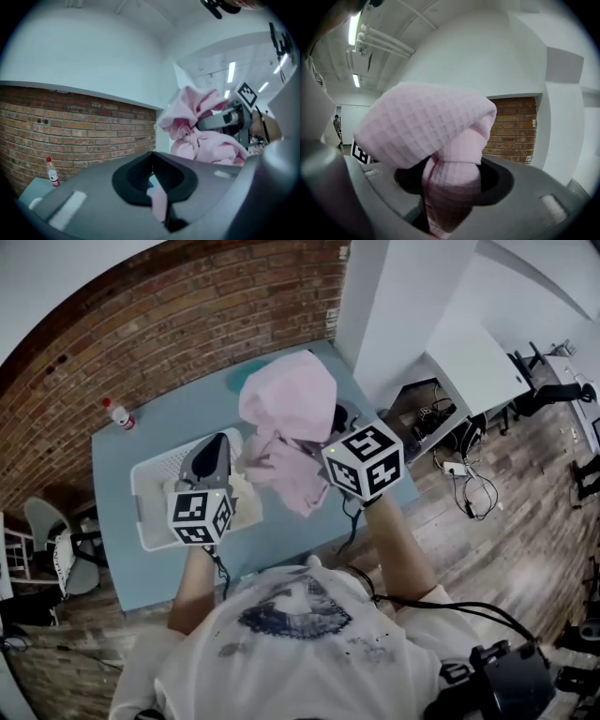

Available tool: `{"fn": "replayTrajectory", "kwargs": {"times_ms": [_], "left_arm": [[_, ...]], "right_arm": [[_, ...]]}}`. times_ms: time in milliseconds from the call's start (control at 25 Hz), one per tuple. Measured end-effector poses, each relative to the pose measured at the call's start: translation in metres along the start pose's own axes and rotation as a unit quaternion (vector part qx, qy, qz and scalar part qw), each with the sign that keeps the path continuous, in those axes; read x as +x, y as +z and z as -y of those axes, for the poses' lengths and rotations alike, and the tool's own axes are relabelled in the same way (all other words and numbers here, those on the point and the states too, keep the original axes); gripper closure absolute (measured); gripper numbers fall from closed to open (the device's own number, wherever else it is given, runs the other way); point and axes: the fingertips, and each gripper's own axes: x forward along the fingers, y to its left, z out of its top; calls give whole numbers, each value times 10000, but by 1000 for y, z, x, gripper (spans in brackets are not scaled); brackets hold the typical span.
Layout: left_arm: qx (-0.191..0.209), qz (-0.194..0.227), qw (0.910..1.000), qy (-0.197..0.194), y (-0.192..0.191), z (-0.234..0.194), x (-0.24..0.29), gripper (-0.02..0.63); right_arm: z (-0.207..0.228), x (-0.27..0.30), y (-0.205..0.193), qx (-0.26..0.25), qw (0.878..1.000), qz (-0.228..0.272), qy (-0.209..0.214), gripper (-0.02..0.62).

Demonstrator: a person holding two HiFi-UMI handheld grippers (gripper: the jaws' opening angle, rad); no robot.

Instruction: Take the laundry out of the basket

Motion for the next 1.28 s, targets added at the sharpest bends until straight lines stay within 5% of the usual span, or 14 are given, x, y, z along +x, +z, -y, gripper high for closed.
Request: {"fn": "replayTrajectory", "kwargs": {"times_ms": [680, 1280], "left_arm": [[-66, -228, 9996, -152, -24, 79, 62, 614], [-125, -518, 9986, -38, -67, 79, 87, 614]], "right_arm": [[94, -54, -49, 132, 9989, -166, -411, 357], [114, -11, -145, 193, 9968, -623, -458, 356]]}}
